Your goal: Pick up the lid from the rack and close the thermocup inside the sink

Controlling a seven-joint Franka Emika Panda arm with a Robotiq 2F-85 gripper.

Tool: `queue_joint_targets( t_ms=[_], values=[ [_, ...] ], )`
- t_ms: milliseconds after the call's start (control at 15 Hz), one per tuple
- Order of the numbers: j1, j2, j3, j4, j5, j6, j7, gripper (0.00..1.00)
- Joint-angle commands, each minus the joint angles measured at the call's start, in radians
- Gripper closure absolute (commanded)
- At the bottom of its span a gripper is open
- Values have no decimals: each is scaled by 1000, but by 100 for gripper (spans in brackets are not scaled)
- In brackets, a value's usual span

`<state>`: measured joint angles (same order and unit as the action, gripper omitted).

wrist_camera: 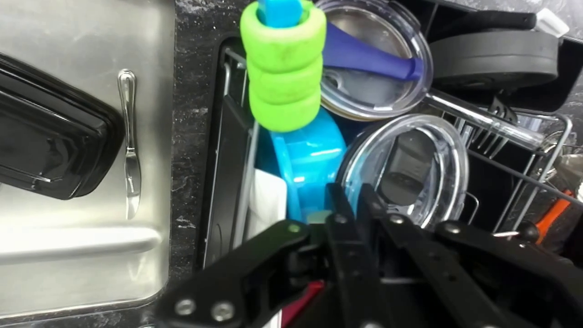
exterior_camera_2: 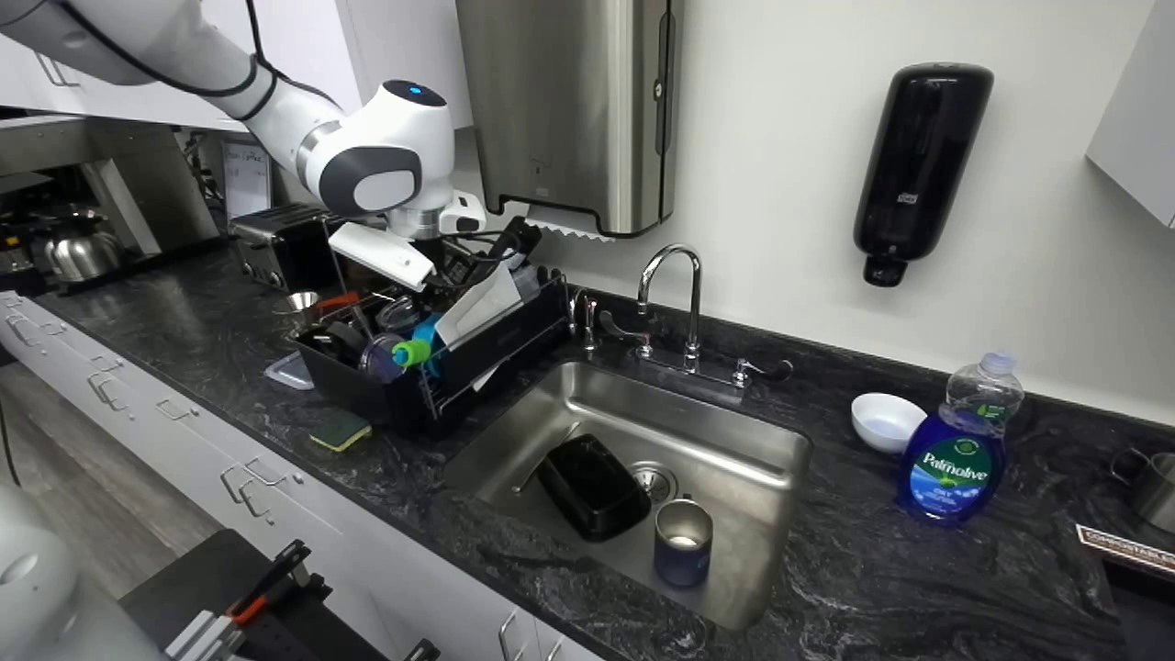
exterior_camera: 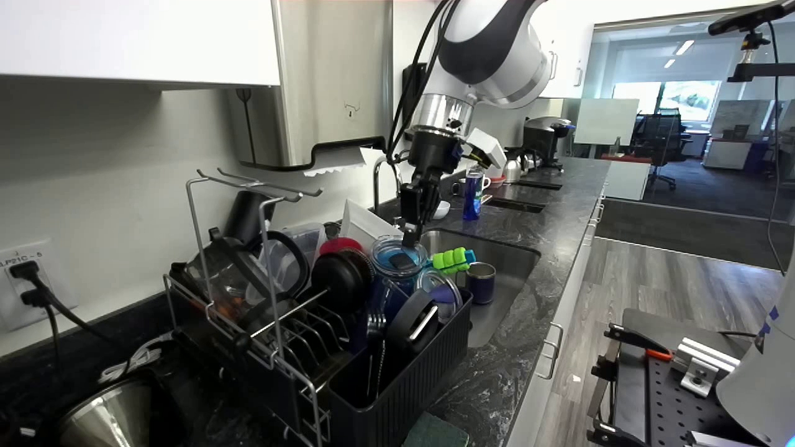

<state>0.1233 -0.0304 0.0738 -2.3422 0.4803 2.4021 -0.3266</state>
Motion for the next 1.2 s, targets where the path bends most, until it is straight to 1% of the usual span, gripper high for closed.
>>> queue_joint_targets(
  t_ms=[0, 267, 467, 800, 867, 1133],
  values=[
    [-5, -10, 3, -4, 39, 4, -47, 98],
    [-8, -52, -6, 2, 28, -37, -56, 98],
    [-13, -87, -29, 6, 24, -61, -68, 98],
    [-57, -118, -120, 24, 5, -157, -144, 98],
    [-72, -118, -146, 33, 6, -192, -171, 98],
    [-136, -97, -221, 61, -18, -259, -211, 98]
  ],
)
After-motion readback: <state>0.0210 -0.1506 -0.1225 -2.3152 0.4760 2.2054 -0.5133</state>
